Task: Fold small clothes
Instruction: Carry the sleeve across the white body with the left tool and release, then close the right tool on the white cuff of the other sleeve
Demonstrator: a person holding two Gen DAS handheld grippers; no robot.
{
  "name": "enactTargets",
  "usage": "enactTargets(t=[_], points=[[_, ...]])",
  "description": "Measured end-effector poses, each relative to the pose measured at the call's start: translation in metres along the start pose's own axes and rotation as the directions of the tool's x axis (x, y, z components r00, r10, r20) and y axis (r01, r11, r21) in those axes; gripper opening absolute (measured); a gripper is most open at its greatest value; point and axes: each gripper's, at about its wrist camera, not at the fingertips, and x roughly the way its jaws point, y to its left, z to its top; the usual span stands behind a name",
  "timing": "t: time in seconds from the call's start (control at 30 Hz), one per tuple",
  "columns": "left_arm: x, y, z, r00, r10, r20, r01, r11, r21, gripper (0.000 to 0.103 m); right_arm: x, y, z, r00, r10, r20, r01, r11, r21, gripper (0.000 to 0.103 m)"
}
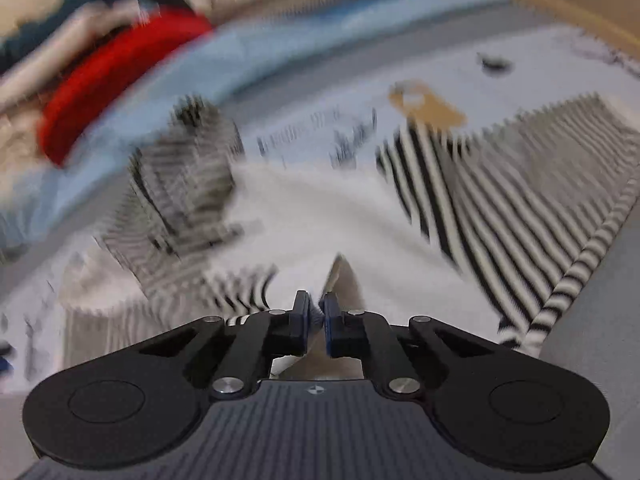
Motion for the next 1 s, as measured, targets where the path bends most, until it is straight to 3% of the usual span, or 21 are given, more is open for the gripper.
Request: enactTargets(t=[0.1,0.23,0.3,0.37,0.43,0.5,0.57,0.6,0.7,0.8,0.9,0.97,1.0], points=[[0.009,-0.006,-0.005,0.999,-0.022,-0.032,0.023,0.999,0.023,0.037,-0.012,-0.002,-0.004,0.998,-0.055,0.012,0.055,0.998,-0.012,0.007],[0.03,-0.009,-0.017,0.996,0.007,-0.09,-0.004,0.999,0.033,0.035,0.022,-0.032,-0.022,0.963,-0.153,-0.222,0.172,0.983,0.068,0.008],[0.036,-0.009,-0.022,0.994,0.002,-0.11,0.002,1.0,0.031,0.033,0.017,-0.03,-0.02,0.964,-0.202,-0.171,0.212,0.976,0.043,0.012],[0.037,-0.012,-0.024,0.993,-0.02,-0.116,0.025,0.999,0.037,0.032,0.005,-0.017,-0.013,0.978,-0.202,-0.059,0.2,0.979,-0.03,0.012],[0.04,-0.014,-0.027,0.991,-0.044,-0.125,0.048,0.998,0.031,0.032,0.001,-0.008,-0.008,0.99,-0.143,-0.011,0.142,0.987,-0.07,0.014],[0.05,-0.012,-0.034,0.986,-0.023,-0.165,0.028,0.999,0.029,0.032,0.01,-0.006,-0.008,0.994,-0.082,-0.065,0.078,0.994,-0.074,0.017],[0.07,-0.006,-0.047,0.965,0.061,-0.255,-0.051,0.998,0.045,0.031,0.029,-0.012,-0.017,0.979,-0.078,-0.188,0.068,0.996,-0.06,0.018],[0.07,-0.003,-0.05,0.967,0.058,-0.249,-0.052,0.998,0.031,0.031,0.038,-0.018,-0.022,0.966,-0.095,-0.241,0.085,0.995,-0.053,0.017],[0.052,-0.018,-0.043,0.976,0.079,-0.204,-0.063,0.994,0.086,0.031,0.036,-0.017,-0.018,0.973,-0.083,-0.217,0.074,0.996,-0.051,0.018],[0.035,-0.035,-0.041,0.985,0.024,-0.171,-0.003,0.992,0.125,0.031,0.031,-0.019,-0.011,0.981,-0.065,-0.182,0.06,0.998,-0.031,0.018],[0.045,-0.038,-0.054,0.967,-0.008,-0.253,0.034,0.995,0.098,0.032,0.039,-0.025,-0.015,0.968,-0.085,-0.236,0.08,0.996,-0.031,0.019],[0.059,-0.036,-0.065,0.943,0.016,-0.333,0.014,0.996,0.085,0.031,0.035,-0.03,-0.019,0.963,-0.118,-0.243,0.11,0.993,-0.045,0.019],[0.06,-0.037,-0.068,0.941,0.024,-0.337,0.006,0.996,0.089,0.031,0.034,-0.034,-0.016,0.964,-0.109,-0.244,0.106,0.994,-0.025,0.019]])
